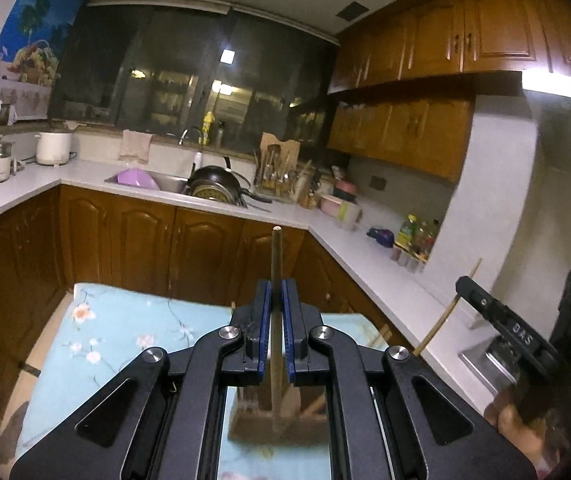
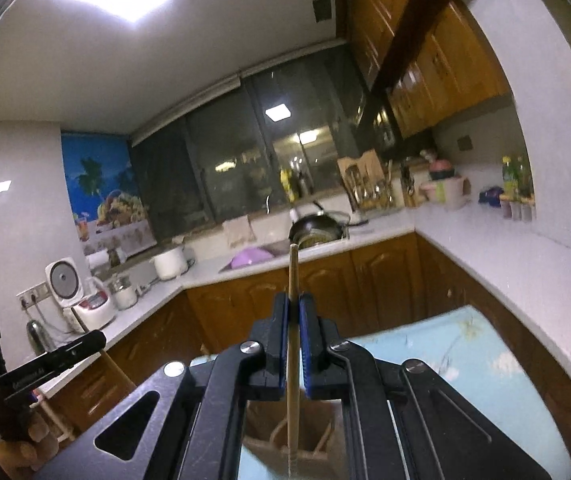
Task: Organize utensils
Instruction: 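Carry both chopsticks upright over the holder and lower them in, then open both tools to release the chopsticks into the holder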
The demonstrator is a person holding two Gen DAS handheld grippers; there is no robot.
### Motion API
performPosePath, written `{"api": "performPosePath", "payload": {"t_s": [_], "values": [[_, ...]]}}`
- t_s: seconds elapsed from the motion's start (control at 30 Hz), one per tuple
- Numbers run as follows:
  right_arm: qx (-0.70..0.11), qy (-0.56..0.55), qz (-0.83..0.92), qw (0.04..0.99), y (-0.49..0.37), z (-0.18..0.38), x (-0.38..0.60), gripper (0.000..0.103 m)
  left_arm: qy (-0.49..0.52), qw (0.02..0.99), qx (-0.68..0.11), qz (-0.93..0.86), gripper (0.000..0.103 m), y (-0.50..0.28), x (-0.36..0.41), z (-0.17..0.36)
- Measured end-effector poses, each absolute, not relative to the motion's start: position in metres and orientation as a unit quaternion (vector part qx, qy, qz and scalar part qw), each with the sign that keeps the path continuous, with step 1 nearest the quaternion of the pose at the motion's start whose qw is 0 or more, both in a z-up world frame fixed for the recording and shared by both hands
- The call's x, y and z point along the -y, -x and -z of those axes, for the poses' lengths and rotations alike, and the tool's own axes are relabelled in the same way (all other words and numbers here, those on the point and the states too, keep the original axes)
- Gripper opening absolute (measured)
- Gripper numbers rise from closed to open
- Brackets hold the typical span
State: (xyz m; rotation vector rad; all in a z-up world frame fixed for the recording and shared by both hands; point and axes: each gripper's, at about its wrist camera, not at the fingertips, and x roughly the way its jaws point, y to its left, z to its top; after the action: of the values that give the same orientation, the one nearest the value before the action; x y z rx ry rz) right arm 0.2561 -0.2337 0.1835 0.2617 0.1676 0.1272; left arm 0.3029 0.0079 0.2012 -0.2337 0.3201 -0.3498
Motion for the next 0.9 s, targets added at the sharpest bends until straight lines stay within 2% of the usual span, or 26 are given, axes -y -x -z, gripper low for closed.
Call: {"api": "performPosePath", "payload": {"t_s": [0.17,0.37,0.67,0.9], "values": [[-0.071,-0.112,-0.048,0.990,-0.280,-0.183,0.230,0.005,0.114,0.970,-0.151,0.154,0.005,-0.331,0.001,-0.194],[-0.076,-0.103,-0.047,0.991,-0.298,-0.159,0.227,0.006,0.116,0.968,-0.173,0.140,0.005,-0.357,0.009,-0.158],[-0.126,-0.115,-0.049,0.984,-0.305,-0.107,0.233,0.006,0.104,0.959,-0.223,0.138,0.005,-0.364,0.021,-0.104],[-0.156,-0.116,-0.055,0.979,-0.300,-0.093,0.235,0.006,0.098,0.957,-0.236,0.138,0.006,-0.362,0.025,-0.089]]}}
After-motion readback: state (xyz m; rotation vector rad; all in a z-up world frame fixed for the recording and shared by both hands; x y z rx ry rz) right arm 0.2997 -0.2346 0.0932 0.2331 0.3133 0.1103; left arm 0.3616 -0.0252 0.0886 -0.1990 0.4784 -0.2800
